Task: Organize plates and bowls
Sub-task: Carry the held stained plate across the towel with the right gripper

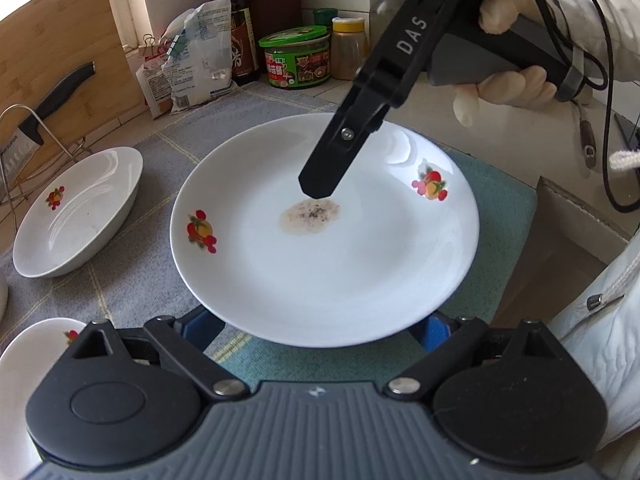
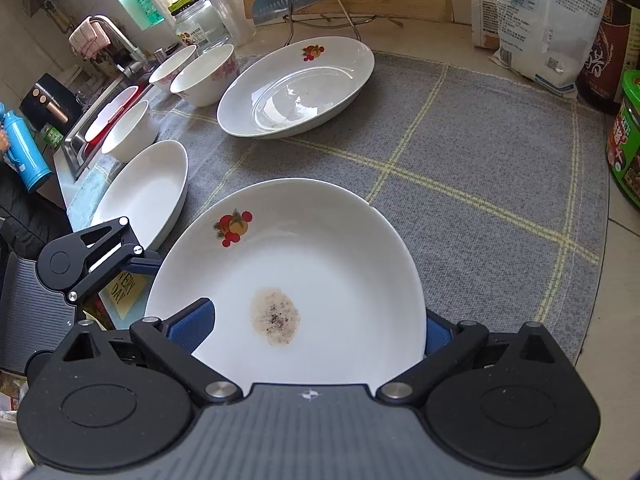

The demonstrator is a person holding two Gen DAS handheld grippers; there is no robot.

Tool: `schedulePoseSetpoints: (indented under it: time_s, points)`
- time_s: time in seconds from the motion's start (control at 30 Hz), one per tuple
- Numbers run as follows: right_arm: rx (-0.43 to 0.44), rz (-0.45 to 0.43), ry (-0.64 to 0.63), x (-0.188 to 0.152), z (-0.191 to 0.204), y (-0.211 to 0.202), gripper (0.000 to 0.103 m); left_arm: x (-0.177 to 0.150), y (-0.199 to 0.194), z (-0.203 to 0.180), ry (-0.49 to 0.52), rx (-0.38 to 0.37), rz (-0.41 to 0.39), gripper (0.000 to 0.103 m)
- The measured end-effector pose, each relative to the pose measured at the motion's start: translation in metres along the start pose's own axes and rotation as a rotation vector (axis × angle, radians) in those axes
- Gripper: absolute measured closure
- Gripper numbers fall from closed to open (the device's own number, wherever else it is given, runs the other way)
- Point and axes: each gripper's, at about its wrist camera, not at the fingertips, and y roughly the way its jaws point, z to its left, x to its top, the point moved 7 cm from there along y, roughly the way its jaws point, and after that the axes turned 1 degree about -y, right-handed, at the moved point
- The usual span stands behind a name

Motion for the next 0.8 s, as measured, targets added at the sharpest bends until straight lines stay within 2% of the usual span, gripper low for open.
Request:
schedulePoseSetpoints:
  time_s: [0.8]
  points:
    - [-0.038,-0.066,0.016,0.02,-0.055,-0.028,0.0,0.05,0.042,0.009,0.057,-0.014,-0.016,0.007]
